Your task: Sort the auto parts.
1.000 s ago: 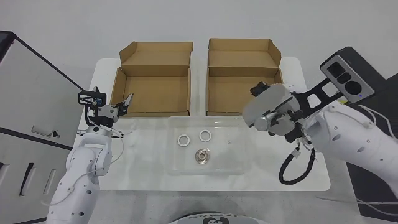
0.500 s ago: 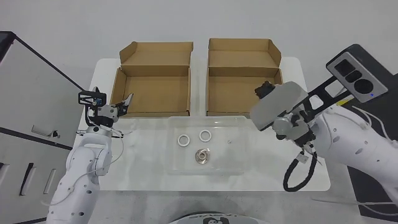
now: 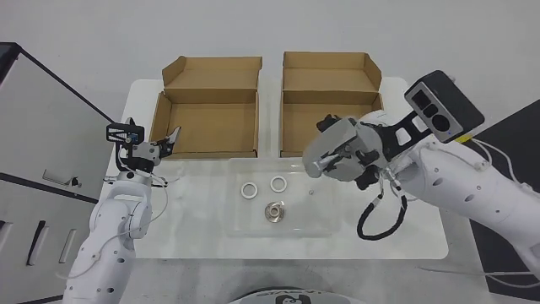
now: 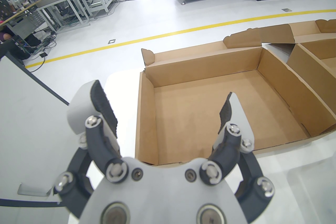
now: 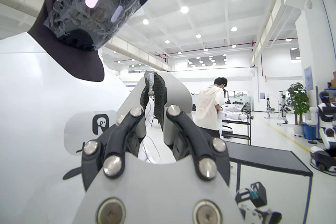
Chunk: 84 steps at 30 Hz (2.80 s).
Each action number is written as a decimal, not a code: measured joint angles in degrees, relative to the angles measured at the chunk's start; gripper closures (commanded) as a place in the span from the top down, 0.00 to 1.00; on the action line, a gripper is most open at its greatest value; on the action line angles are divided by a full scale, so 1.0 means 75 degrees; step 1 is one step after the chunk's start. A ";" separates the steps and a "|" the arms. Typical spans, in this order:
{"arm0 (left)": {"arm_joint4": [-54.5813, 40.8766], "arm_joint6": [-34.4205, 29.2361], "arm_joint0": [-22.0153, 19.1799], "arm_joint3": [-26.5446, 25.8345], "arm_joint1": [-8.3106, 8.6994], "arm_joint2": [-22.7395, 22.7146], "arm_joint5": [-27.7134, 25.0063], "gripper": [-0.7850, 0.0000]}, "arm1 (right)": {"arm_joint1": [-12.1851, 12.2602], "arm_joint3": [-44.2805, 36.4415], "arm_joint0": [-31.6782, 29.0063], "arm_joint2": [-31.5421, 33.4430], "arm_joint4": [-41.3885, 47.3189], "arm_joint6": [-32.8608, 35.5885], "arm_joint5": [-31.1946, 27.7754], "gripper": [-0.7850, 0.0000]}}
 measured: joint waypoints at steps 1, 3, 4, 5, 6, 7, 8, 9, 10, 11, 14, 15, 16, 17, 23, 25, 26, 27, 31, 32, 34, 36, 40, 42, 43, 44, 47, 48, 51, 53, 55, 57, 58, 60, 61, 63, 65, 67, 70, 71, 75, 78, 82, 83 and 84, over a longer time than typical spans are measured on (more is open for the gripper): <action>0.0000 0.0000 0.0000 0.0000 0.0000 0.0000 0.0000 1.00 | 0.0004 -0.0002 0.0036 -0.0036 0.0005 0.0000 0.0000 0.00; 0.0000 0.0000 0.0000 0.0000 0.0000 0.0000 0.0000 1.00 | 0.0002 -0.0062 0.0096 -0.0077 0.0087 0.0000 0.0000 0.00; 0.0000 0.0000 0.0000 0.0000 0.0000 0.0000 0.0000 1.00 | -0.0004 -0.0107 0.0107 -0.0078 0.0145 0.0000 0.0000 0.00; 0.0000 0.0000 0.0000 0.0000 0.0000 0.0000 0.0000 1.00 | -0.0013 -0.0158 0.0108 -0.0066 0.0219 0.0000 0.0000 0.00; 0.0000 0.0000 0.0000 0.0000 0.0000 0.0000 0.0000 1.00 | -0.0029 -0.0234 0.0093 -0.0028 0.0334 -0.0001 0.0000 0.00; 0.0000 0.0000 0.0000 0.0000 0.0000 0.0000 0.0000 1.00 | -0.0044 -0.0292 0.0068 0.0016 0.0428 -0.0001 0.0000 0.00; 0.0000 0.0000 0.0000 0.0000 0.0000 0.0000 0.0000 1.00 | -0.0061 -0.0352 0.0035 0.0070 0.0520 -0.0001 0.0000 0.00; 0.0000 0.0000 0.0000 0.0000 0.0000 0.0000 0.0000 1.00 | -0.0086 -0.0436 -0.0018 0.0148 0.0623 -0.0002 0.0000 0.00; 0.0000 0.0000 0.0000 0.0000 0.0000 0.0000 0.0000 1.00 | -0.0107 -0.0503 -0.0063 0.0209 0.0696 -0.0002 0.0000 0.00; 0.0000 0.0000 0.0000 0.0000 0.0000 0.0000 0.0000 1.00 | -0.0130 -0.0573 -0.0113 0.0275 0.0775 -0.0002 0.0000 0.00; 0.0000 0.0000 0.0000 0.0000 0.0000 0.0000 0.0000 1.00 | -0.0229 -0.0805 -0.0311 0.0532 0.1064 -0.0002 0.0000 0.00; 0.0000 0.0000 0.0000 0.0000 0.0000 0.0000 0.0000 1.00 | -0.0276 -0.0884 -0.0405 0.0654 0.1188 -0.0002 0.0000 0.00; 0.0000 0.0000 0.0000 0.0000 0.0000 0.0000 0.0000 1.00 | -0.0314 -0.0931 -0.0483 0.0748 0.1283 -0.0002 0.0000 0.00; 0.0000 0.0000 0.0000 0.0000 0.0000 0.0000 0.0000 1.00 | -0.0354 -0.0969 -0.0565 0.0847 0.1377 -0.0002 0.0000 0.00; 0.0000 0.0000 0.0000 0.0000 0.0000 0.0000 0.0000 1.00 | -0.0648 -0.1134 -0.1111 0.1446 0.1779 -0.0002 0.0000 0.00; 0.0000 0.0000 0.0000 0.0000 0.0000 0.0000 0.0000 1.00 | -0.0732 -0.1100 -0.1233 0.1535 0.1716 -0.0002 0.0000 0.00; 0.0000 0.0000 0.0000 0.0000 0.0000 0.0000 0.0000 1.00 | -0.0760 -0.1065 -0.1266 0.1538 0.1651 -0.0001 0.0000 0.00; 0.0000 0.0000 0.0000 0.0000 0.0000 0.0000 0.0000 1.00 | -0.0787 -0.1012 -0.1283 0.1519 0.1541 -0.0001 0.0000 0.00; 0.0000 0.0000 0.0000 0.0000 0.0000 0.0000 0.0000 1.00 | -0.0819 -0.0852 -0.1190 0.1322 0.1147 0.0000 0.0000 0.00; 0.0000 0.0000 0.0000 0.0000 0.0000 0.0000 0.0000 1.00 | -0.0816 -0.0813 -0.1148 0.1266 0.1064 0.0000 0.0000 0.00; 0.0000 0.0000 0.0000 0.0000 0.0000 0.0000 0.0000 1.00 | -0.0792 -0.0711 -0.1027 0.1102 0.0819 0.0000 0.0000 0.00; 0.0000 0.0000 0.0000 0.0000 0.0000 0.0000 0.0000 1.00 | -0.0753 -0.0631 -0.0895 0.0930 0.0632 0.0000 0.0000 0.00; 0.0000 0.0000 0.0000 0.0000 0.0000 0.0000 0.0000 1.00 | -0.0658 -0.0495 -0.0620 0.0582 0.0338 0.0000 0.0000 0.00; 0.0000 0.0000 0.0000 0.0000 0.0000 0.0000 0.0000 1.00 | -0.0598 -0.0432 -0.0449 0.0359 0.0171 0.0000 0.0000 0.00; 0.0000 0.0000 0.0000 0.0000 0.0000 0.0000 0.0000 1.00 | -0.0574 -0.0421 -0.0375 0.0272 0.0138 0.0000 0.0000 0.00; 0.0000 0.0000 0.0000 0.0000 0.0000 0.0000 0.0000 1.00 | -0.0552 -0.0416 -0.0306 0.0198 0.0124 0.0000 0.0000 0.00; 0.0000 0.0000 0.0000 0.0000 0.0000 0.0000 0.0000 1.00 | -0.0489 -0.0428 -0.0120 0.0021 0.0149 0.0000 0.0000 0.00; 0.0000 0.0000 0.0000 0.0000 0.0000 0.0000 0.0000 1.00 | -0.0470 -0.0445 -0.0067 -0.0026 0.0177 0.0000 0.0000 0.00; 0.0000 0.0000 0.0000 0.0000 0.0000 0.0000 0.0000 1.00 | -0.0435 -0.0507 0.0005 -0.0092 0.0290 -0.0001 0.0000 0.00; 0.0000 0.0000 0.0000 0.0000 0.0000 0.0000 0.0000 1.00 | -0.0425 -0.0571 0.0011 -0.0084 0.0390 -0.0001 0.0000 0.00; 0.0000 0.0000 0.0000 0.0000 0.0000 0.0000 0.0000 1.00 | -0.0418 -0.0643 -0.0011 -0.0035 0.0494 -0.0001 0.0000 0.00; 0.0000 0.0000 0.0000 0.0000 0.0000 0.0000 0.0000 1.00 | -0.0414 -0.0703 -0.0057 0.0024 0.0577 -0.0001 0.0000 0.00; 0.0000 0.0000 0.0000 0.0000 0.0000 0.0000 0.0000 1.00 | -0.0413 -0.0731 -0.0083 0.0043 0.0617 -0.0001 0.0000 0.00; 0.0000 0.0000 0.0000 0.0000 0.0000 0.0000 0.0000 1.00 | -0.0415 -0.0779 -0.0129 0.0085 0.0724 -0.0001 0.0000 0.00; 0.0000 0.0000 0.0000 0.0000 0.0000 0.0000 0.0000 1.00 | -0.0415 -0.0783 -0.0133 0.0090 0.0736 -0.0001 0.0000 0.00; 0.0000 0.0000 0.0000 0.0000 0.0000 0.0000 0.0000 1.00 | -0.0416 -0.0781 -0.0131 0.0090 0.0734 -0.0001 0.0000 0.00; 0.0000 0.0000 0.0000 0.0000 0.0000 0.0000 0.0000 1.00 | -0.0416 -0.0780 -0.0130 0.0089 0.0731 -0.0001 0.0000 0.00; 0.0000 0.0000 0.0000 0.0000 0.0000 0.0000 0.0000 1.00 | -0.0416 -0.0780 -0.0130 0.0088 0.0730 -0.0002 0.0000 0.00; 0.0000 0.0000 0.0000 0.0000 0.0000 0.0000 0.0000 1.00 | -0.0416 -0.0780 -0.0130 0.0088 0.0730 -0.0002 0.0000 0.00; 0.0000 0.0000 0.0000 0.0000 0.0000 0.0000 0.0000 1.00 | -0.0416 -0.0780 -0.0130 0.0088 0.0730 -0.0002 0.0000 0.00; 0.0000 0.0000 0.0000 0.0000 0.0000 0.0000 0.0000 1.00 | -0.0416 -0.0780 -0.0130 0.0088 0.0730 -0.0002 0.0000 0.00; 0.0000 0.0000 0.0000 0.0000 0.0000 0.0000 0.0000 1.00 | -0.0416 -0.0780 -0.0130 0.0088 0.0730 -0.0002 0.0000 0.00; 0.0000 0.0000 0.0000 0.0000 0.0000 0.0000 0.0000 1.00 | -0.0416 -0.0780 -0.0130 0.0088 0.0730 -0.0002 0.0000 0.00; 0.0000 0.0000 0.0000 0.0000 0.0000 0.0000 0.0000 1.00 | -0.0416 -0.0780 -0.0130 0.0088 0.0730 -0.0002 0.0000 0.00; 0.0000 0.0000 0.0000 0.0000 0.0000 0.0000 0.0000 1.00 | -0.0416 -0.0780 -0.0130 0.0088 0.0730 -0.0002 0.0000 0.00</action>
